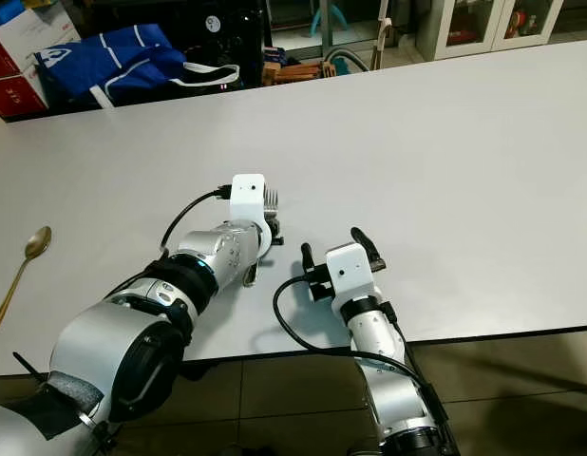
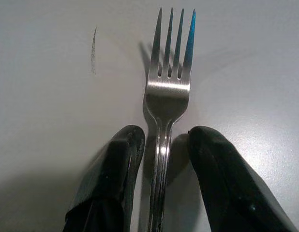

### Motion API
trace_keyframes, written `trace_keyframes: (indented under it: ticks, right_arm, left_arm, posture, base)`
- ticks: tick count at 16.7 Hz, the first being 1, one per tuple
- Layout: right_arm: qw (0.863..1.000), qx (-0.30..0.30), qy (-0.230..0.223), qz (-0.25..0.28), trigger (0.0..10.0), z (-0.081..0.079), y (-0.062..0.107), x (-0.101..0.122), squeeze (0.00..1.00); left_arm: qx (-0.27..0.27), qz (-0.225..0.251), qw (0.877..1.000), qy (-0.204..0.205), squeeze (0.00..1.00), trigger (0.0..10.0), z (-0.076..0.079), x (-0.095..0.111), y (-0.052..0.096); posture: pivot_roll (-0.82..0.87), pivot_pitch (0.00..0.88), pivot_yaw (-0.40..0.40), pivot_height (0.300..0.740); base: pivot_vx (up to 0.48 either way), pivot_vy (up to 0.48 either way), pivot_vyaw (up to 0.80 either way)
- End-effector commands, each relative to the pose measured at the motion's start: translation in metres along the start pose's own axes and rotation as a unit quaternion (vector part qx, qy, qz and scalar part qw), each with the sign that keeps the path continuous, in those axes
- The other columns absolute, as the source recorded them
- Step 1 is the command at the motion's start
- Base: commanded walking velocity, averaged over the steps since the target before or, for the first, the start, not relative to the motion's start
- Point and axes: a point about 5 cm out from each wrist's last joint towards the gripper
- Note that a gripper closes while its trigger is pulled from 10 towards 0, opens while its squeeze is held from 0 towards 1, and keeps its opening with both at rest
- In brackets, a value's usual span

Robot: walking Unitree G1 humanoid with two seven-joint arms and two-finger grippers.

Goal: Setting the table

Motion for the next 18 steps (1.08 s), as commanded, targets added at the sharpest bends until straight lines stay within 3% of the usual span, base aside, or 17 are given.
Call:
trace_keyframes:
  ticks: [1,2,5,8,11,13,14,16,18]
  right_arm:
    - [1.0,0.005,-0.002,0.001,10.0,-0.005,-0.002,0.002,0.0]
    - [1.0,0.004,-0.003,0.002,10.0,-0.005,-0.002,0.003,0.0]
    - [1.0,0.005,-0.005,0.0,10.0,-0.006,-0.001,0.001,0.0]
    - [1.0,0.006,-0.005,-0.001,10.0,-0.006,-0.001,0.001,0.0]
    - [1.0,0.006,-0.003,-0.002,10.0,-0.003,0.0,0.001,0.0]
    - [1.0,0.005,0.001,-0.01,10.0,0.002,0.002,-0.003,0.0]
    - [1.0,0.006,0.001,-0.011,10.0,0.002,0.003,-0.004,0.0]
    - [1.0,0.01,0.003,-0.011,10.0,0.002,0.002,-0.004,0.0]
    - [1.0,0.013,0.004,-0.012,10.0,0.002,0.002,-0.003,0.0]
  left_arm:
    - [-0.085,0.005,0.996,-0.014,0.0,10.0,0.066,-0.002,0.013]
    - [-0.075,0.037,0.996,-0.036,0.0,10.0,0.058,0.007,0.012]
    - [-0.047,0.065,0.996,-0.042,0.0,10.0,0.033,0.018,0.01]
    - [-0.052,0.104,0.992,-0.053,0.0,10.0,0.024,0.031,0.018]
    - [-0.027,0.076,0.994,-0.073,0.0,10.0,-0.012,0.023,0.018]
    - [0.013,0.05,0.995,-0.085,0.0,10.0,-0.048,0.005,0.019]
    - [0.023,0.044,0.995,-0.084,0.0,10.0,-0.055,-0.002,0.019]
    - [0.026,0.041,0.995,-0.082,0.0,10.0,-0.057,-0.006,0.023]
    - [0.011,0.043,0.997,-0.07,0.0,10.0,-0.047,-0.005,0.031]
  posture:
    - [-0.29,0.037,0.209,0.731]
    - [-0.29,0.037,0.209,0.731]
    - [-0.27,0.044,0.2,0.731]
    - [-0.26,0.047,0.189,0.731]
    - [-0.25,0.047,0.182,0.731]
    - [-0.23,0.044,0.169,0.731]
    - [-0.23,0.044,0.166,0.731]
    - [-0.23,0.044,0.16,0.731]
    - [-0.22,0.04,0.152,0.731]
  base:
    - [0.0,0.0,0.0]
    - [0.0,0.0,0.0]
    - [0.0,0.0,0.0]
    - [0.0,0.0,0.0]
    - [0.0,0.0,0.0]
    - [0.0,0.0,0.0]
    - [0.0,0.0,0.0]
    - [0.0,0.0,0.0]
    - [0.0,0.0,0.0]
Point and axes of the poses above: a point about 5 cm out from each wrist's last joint towards the gripper, its own y axis pointing back from the gripper into the wrist, its own x axis along the axis of the wrist's last joint, z = x × y, and after that the axes turned 4 degrees about -y, right-handed
